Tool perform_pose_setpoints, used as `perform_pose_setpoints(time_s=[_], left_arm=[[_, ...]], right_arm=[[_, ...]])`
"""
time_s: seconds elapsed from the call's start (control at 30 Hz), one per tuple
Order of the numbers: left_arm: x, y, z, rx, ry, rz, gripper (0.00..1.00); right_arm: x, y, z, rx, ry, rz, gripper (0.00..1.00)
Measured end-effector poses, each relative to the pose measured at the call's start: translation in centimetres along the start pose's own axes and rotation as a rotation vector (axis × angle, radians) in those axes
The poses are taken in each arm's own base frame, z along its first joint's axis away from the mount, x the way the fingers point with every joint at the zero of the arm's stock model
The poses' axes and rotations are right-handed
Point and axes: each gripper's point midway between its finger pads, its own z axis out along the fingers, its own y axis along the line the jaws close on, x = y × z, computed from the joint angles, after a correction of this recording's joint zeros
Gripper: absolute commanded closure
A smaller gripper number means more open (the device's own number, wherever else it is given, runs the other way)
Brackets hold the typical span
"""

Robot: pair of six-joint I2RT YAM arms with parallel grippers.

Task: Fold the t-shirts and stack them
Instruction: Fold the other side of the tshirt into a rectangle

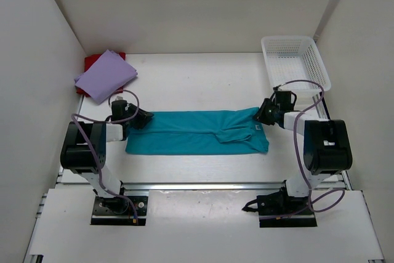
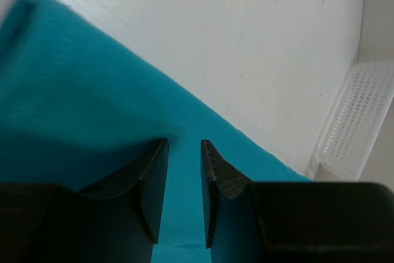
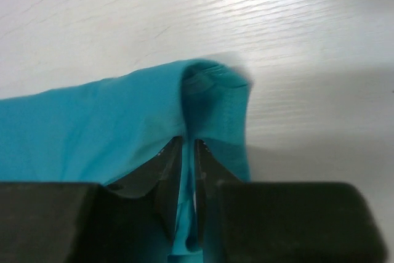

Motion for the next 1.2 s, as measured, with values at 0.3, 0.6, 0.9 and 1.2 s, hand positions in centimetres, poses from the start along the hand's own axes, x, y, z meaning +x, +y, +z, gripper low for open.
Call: perform_pose_setpoints(time_s=[0.3, 0.6, 0.9, 1.2], left_arm=[[-1.4, 2.2, -1.0, -0.018, -0.042, -0.088, 0.61], [6.0, -8.5, -2.9, 0.188, 0.046, 0.210, 0.60], [24.1, -11.7, -4.7, 0.303, 0.377, 0.465, 0.66], [28.3, -9.7, -0.7, 0.196, 0.436, 0.400, 0.58]], right_arm=[[-1.7, -1.6, 0.4, 0.019, -0.027, 0.043, 0.80], [0.8, 8.5, -5.5, -0.156, -0.105, -0.184, 0.74], [6.9, 5.3, -7.5, -0.116, -0.035, -0.199, 0.73], [7.4, 4.8, -8.5, -0.134, -0.044, -0.190, 0.72]])
